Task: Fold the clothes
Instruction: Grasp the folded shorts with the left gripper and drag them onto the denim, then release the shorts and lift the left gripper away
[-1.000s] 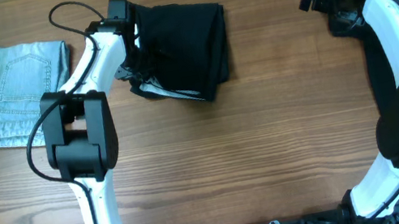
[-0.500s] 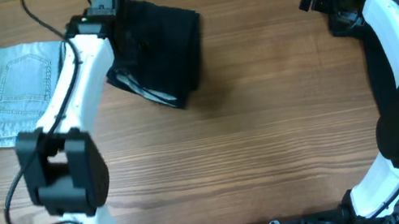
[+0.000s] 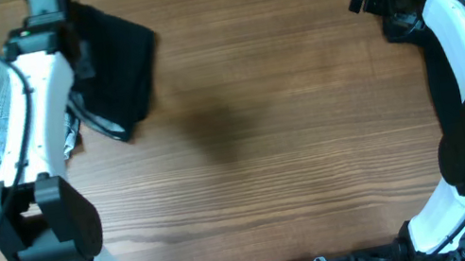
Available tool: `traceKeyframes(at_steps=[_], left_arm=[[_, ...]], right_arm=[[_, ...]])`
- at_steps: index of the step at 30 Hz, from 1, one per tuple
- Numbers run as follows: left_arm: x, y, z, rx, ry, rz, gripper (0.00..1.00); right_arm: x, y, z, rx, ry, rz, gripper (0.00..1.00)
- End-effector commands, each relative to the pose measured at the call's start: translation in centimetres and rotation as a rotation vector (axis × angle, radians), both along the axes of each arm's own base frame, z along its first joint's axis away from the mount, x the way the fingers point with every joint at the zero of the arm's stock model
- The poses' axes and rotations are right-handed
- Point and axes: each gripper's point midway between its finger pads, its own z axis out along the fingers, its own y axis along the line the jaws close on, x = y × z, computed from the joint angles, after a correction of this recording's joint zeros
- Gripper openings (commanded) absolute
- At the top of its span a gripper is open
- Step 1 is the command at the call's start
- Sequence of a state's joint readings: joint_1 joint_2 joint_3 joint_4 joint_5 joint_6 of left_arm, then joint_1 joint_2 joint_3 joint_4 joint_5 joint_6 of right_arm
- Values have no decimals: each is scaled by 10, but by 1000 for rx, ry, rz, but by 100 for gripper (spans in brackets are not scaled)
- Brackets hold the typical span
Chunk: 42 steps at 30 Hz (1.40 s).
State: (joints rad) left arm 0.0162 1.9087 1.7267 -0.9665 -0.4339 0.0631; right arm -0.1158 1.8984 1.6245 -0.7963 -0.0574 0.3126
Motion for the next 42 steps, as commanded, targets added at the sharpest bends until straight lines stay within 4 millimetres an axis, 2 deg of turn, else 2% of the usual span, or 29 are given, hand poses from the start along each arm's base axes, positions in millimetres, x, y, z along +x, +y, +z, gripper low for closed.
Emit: traceKeyframes(at_steps=[1, 5, 8, 12, 15, 19, 20, 22, 23, 25, 26, 28, 29, 30, 31, 32, 34, 37, 39, 42], left_arm=[[-1, 36, 27, 40, -88, 76, 4], [3, 76, 37, 73, -138, 118, 4], [-3, 109, 41, 82, -173, 188, 5], [-13, 138, 43, 84, -187, 250, 7], [-15, 148, 37, 14, -198, 253, 13], [-19, 160, 20, -51, -181, 267, 17], [-21, 165, 16, -52, -175, 277, 24], [-28, 178, 14, -50, -175, 308, 98], [-32, 189, 15, -46, -184, 330, 100], [-35, 200, 17, -64, -216, 362, 100], [-30, 195, 16, -145, -256, 358, 100], [-14, 165, 15, -335, -305, 258, 99], [-9, 150, 14, -412, -312, 214, 88], [-7, 129, 12, -521, -305, 162, 52], [-10, 111, 10, -612, -283, 131, 31], [-14, 95, 8, -693, -256, 112, 25], [-23, 85, 1, -742, -214, 121, 23], [-32, 65, -20, -827, -161, 114, 24], [-41, 50, -46, -877, -119, 115, 23], [-44, 39, -88, -889, -123, 124, 23]], right_arm=[[-2, -3, -10, -11, 24, -9, 99], [-2, -3, -10, -11, 24, -10, 99], [-2, -3, -10, -11, 24, -10, 99], [-2, -3, -10, -11, 24, -9, 100], [-2, -3, -10, -11, 24, -9, 100], [-2, -3, -10, -11, 24, -10, 100], [-2, -3, -10, -11, 24, -10, 99], [-2, -3, -10, -11, 24, -10, 99], [-2, -3, -10, -11, 24, -9, 100], [-2, -3, -10, -11, 24, -9, 100], [-2, -3, -10, -11, 24, -10, 99], [-2, -3, -10, -11, 24, -10, 100], [-2, -3, -10, -11, 24, -10, 100], [-2, -3, -10, -11, 24, -10, 99], [-2, -3, -10, -11, 24, -9, 100], [-2, -3, -10, -11, 24, -9, 99], [-2, -3, -10, -11, 24, -10, 99], [-2, -3, -10, -11, 24, -10, 99], [-2, -3, -10, -11, 24, -10, 100], [-2, -3, -10, -11, 24, -10, 99]])
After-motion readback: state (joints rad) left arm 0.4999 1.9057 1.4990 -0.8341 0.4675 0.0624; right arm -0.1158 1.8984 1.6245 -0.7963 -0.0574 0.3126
